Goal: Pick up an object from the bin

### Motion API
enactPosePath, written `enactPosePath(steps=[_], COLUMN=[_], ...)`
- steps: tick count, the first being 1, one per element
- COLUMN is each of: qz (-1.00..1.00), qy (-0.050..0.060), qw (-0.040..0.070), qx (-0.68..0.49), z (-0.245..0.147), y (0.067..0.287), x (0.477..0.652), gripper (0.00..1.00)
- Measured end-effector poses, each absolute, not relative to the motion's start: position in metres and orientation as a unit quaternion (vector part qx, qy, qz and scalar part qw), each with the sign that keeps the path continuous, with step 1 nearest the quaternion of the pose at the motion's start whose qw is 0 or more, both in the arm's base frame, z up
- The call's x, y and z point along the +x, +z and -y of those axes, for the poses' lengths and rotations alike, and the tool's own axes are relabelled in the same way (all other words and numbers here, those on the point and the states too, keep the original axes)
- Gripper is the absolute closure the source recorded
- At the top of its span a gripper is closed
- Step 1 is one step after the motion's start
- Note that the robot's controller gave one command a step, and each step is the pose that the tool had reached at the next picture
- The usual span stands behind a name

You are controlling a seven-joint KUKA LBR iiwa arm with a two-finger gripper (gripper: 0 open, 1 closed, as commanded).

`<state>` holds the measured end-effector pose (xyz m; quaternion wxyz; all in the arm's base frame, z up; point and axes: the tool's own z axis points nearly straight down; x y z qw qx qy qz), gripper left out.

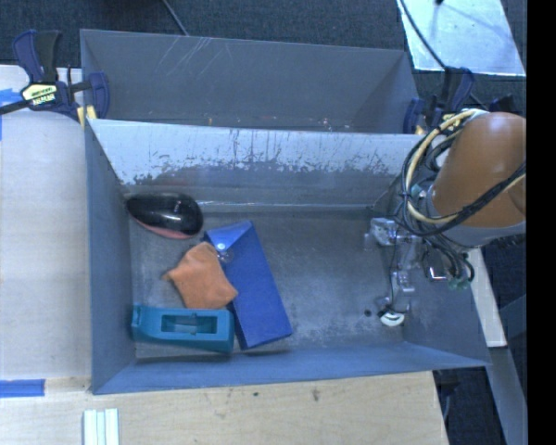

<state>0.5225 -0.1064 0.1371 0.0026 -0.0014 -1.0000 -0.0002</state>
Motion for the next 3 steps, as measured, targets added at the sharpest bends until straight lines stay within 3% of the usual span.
enactPosePath(steps=[1, 2, 3], qz=[1.0, 0.991, 0.991], qy=[0.0, 0.001, 0.0], qw=[-0.002, -0.004, -0.002], qx=[0.0, 0.135, 0.132], z=[0.106, 0.142, 0.155], y=[0.142, 0.09, 0.082], x=[0.525, 0.531, 0.519], gripper=[0.0, 0.0, 0.0])
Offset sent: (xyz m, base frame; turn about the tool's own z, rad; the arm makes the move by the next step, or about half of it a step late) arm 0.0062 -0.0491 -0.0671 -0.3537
